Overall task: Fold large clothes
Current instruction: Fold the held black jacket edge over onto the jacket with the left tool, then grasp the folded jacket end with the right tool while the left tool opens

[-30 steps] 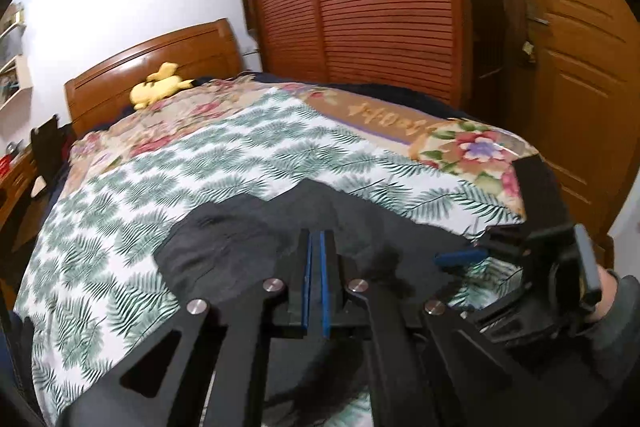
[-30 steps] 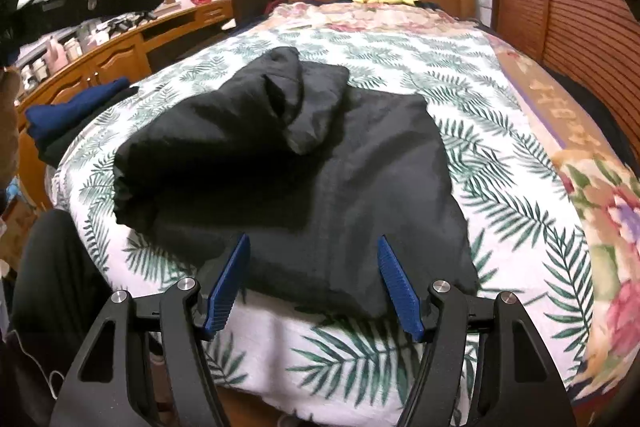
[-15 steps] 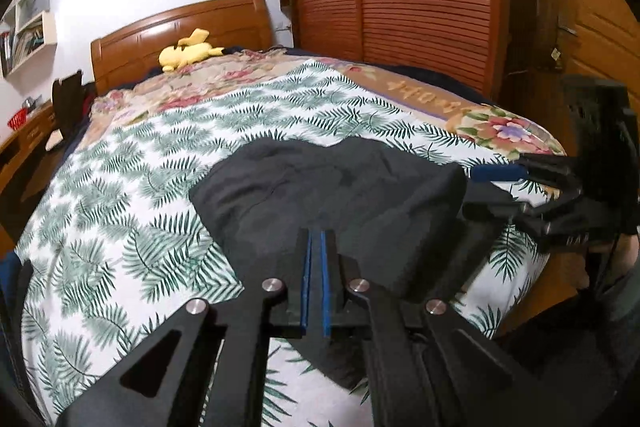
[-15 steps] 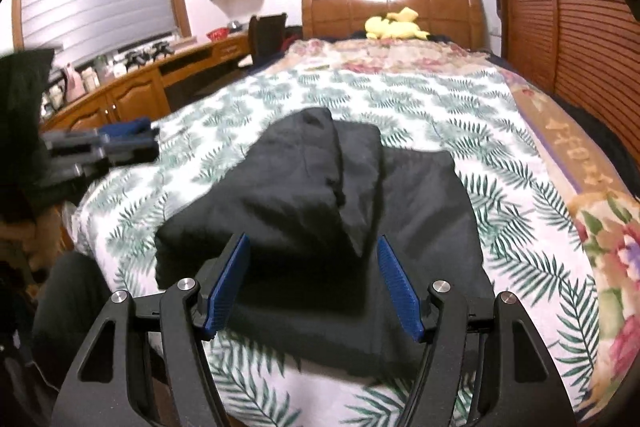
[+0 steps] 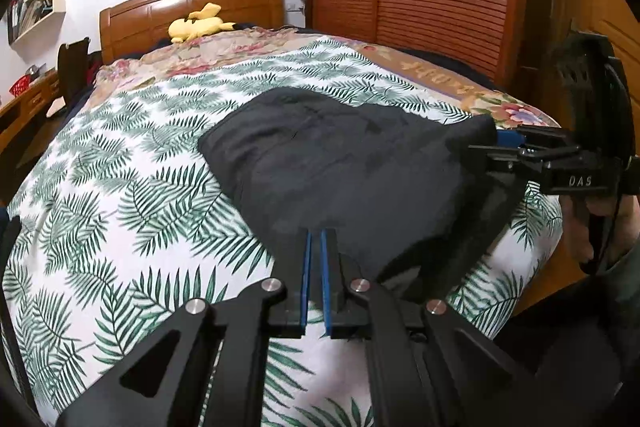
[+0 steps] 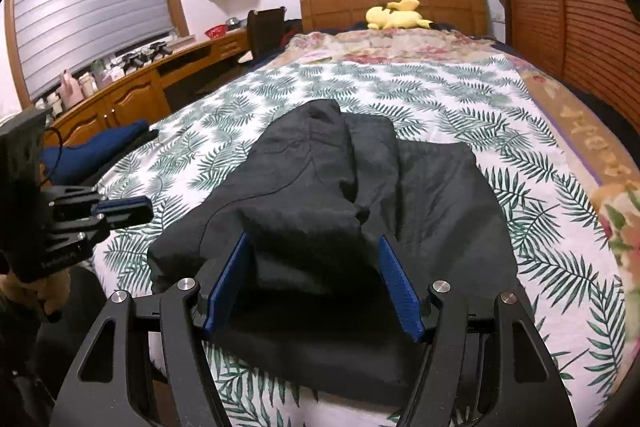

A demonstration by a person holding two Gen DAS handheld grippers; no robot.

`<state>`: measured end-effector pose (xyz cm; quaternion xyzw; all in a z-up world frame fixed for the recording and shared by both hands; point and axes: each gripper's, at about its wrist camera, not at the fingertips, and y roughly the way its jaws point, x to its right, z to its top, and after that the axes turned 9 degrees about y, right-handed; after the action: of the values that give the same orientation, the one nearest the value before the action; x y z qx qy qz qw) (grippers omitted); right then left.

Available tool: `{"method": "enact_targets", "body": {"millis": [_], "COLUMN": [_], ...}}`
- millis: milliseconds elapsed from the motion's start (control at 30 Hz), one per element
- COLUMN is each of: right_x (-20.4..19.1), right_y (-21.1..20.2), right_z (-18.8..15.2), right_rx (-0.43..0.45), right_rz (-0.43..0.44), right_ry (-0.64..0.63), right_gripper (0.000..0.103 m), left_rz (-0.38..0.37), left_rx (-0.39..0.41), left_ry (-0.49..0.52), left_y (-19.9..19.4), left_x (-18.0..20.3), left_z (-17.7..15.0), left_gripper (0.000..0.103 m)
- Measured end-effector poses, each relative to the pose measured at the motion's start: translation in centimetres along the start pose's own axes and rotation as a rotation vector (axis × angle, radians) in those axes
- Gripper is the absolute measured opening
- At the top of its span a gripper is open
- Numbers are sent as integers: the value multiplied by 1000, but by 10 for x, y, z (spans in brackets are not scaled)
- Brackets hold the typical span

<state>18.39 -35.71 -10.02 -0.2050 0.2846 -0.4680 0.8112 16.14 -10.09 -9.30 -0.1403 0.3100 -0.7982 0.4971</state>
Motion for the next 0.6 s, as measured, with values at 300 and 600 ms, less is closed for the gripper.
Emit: {"method": "enact_targets", "body": {"millis": [300, 600], "right_x": [-7, -11], "right_y": [3, 17], "right_z": [-2, 7], "right_rx": [4, -16], "right_rz": [18, 85], "right_ry": [-16, 41], "right_gripper": [59, 11], "left_rz": [10, 16], "left_rx": [-18, -23], "left_ry": [-45, -74], "left_y": [3, -12], "left_x": [-14, -24], "left_z": [-21, -36], "left_gripper": [2, 2]}}
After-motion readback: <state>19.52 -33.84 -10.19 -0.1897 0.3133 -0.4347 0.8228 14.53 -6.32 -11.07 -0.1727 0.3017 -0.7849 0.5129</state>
